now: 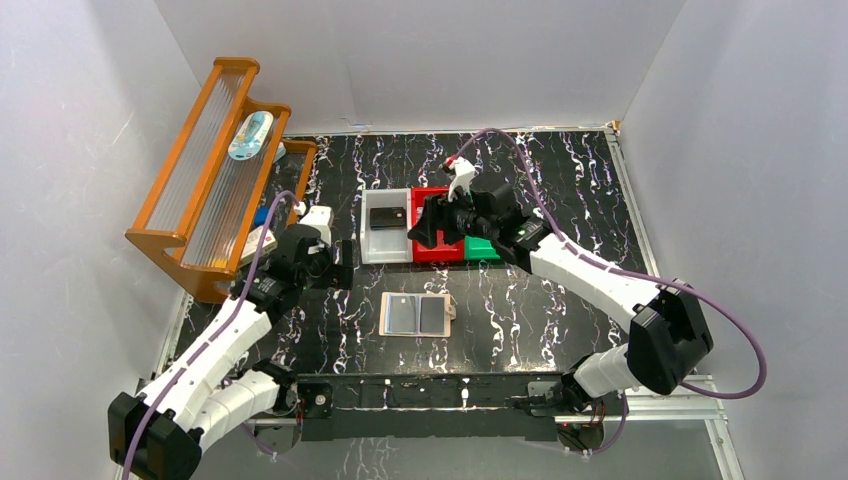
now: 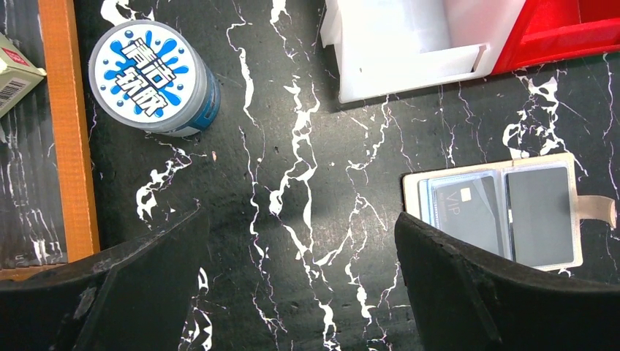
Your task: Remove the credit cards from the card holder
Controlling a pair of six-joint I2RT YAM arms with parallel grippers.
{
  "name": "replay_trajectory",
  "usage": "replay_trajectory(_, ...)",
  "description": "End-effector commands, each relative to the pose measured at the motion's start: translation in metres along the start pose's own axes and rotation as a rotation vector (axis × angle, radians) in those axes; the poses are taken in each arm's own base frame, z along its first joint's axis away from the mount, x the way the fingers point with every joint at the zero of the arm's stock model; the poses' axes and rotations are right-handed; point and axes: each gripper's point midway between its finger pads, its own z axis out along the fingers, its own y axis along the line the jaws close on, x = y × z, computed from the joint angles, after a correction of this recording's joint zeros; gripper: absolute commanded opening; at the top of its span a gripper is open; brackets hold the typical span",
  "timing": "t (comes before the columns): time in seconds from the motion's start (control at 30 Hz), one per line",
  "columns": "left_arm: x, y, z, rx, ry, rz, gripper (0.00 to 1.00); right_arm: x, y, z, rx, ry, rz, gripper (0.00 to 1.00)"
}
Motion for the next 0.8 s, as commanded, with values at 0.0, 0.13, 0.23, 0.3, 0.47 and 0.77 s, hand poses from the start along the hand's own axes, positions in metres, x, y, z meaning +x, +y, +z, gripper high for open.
replay_trajectory(0.0,-0.014,0.004,-0.01,-0.021,-0.054,-0.021,0.98,0.005,0.012,-0.007,-0.072,-0.003,0.252,0.8)
replay_trajectory(0.13,-0.015,0.004,-0.012,-0.017,-0.063,-0.024,0.98,0.019,0.01,-0.012,-0.064,0.011,0.362,0.74)
replay_trajectory(0.23,-0.017,0.006,-0.013,-0.025,-0.074,-0.029,0.98,0.028,0.014,-0.017,-0.091,0.016,0.403,0.67)
replay_trajectory(0.3,-0.016,0.007,-0.013,-0.033,-0.075,-0.03,0.98,0.038,0.019,-0.018,-0.13,0.028,0.423,0.63)
replay_trajectory(0.47,-0.016,0.006,-0.013,-0.029,-0.066,-0.021,0.98,0.055,0.02,-0.017,-0.097,0.088,0.431,0.55)
replay_trajectory(0.77,-0.017,0.009,-0.016,-0.037,-0.08,-0.026,0.98,0.077,0.014,-0.018,0.175,0.138,0.329,0.47)
